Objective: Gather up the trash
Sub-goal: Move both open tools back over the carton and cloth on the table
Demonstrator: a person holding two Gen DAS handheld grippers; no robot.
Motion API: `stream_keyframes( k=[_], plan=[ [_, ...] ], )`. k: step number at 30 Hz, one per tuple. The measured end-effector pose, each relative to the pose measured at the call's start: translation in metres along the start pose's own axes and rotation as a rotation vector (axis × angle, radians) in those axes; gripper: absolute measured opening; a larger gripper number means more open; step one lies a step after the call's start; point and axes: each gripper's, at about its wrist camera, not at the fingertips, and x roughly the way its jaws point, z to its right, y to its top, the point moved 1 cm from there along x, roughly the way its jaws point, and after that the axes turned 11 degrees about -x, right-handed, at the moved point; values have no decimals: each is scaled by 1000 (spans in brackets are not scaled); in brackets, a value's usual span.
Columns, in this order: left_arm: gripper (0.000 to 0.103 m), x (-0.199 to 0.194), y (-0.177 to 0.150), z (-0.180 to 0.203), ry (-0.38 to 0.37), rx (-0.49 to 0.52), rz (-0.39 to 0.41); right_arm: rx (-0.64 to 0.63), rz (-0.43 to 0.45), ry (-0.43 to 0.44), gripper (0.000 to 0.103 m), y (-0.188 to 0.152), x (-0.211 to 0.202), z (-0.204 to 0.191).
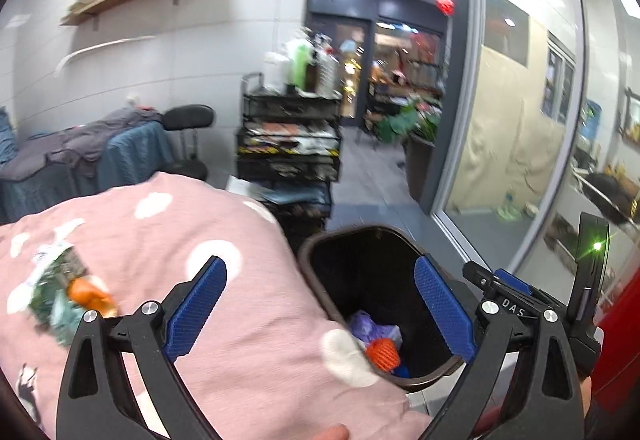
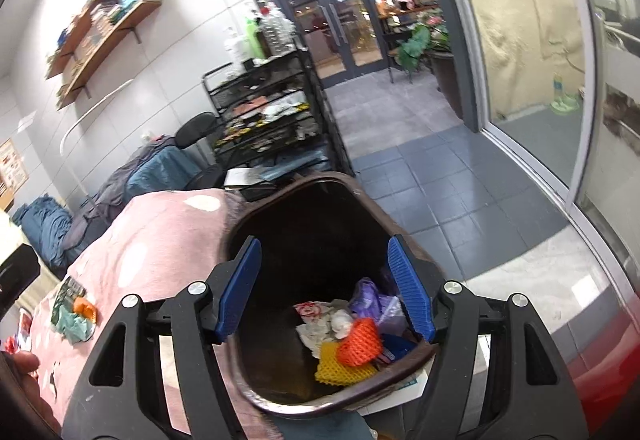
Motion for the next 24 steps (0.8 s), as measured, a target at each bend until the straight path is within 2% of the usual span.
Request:
stream_keyframes(
  k=[4, 13, 18, 24],
  plan=[
    [94, -20, 4, -26, 38, -57, 49, -56, 10, 67, 68, 6, -3, -24],
    [94, -64, -3, -86, 170, -139, 118, -204, 3, 289, 70, 15, -6, -105],
    [94, -83, -10, -122, 246, -195, 125, -265, -43, 432, 72, 14, -5, -154],
    [94, -99, -22, -161, 340, -220, 120, -342, -88, 530, 77, 5, -4, -209]
  ],
)
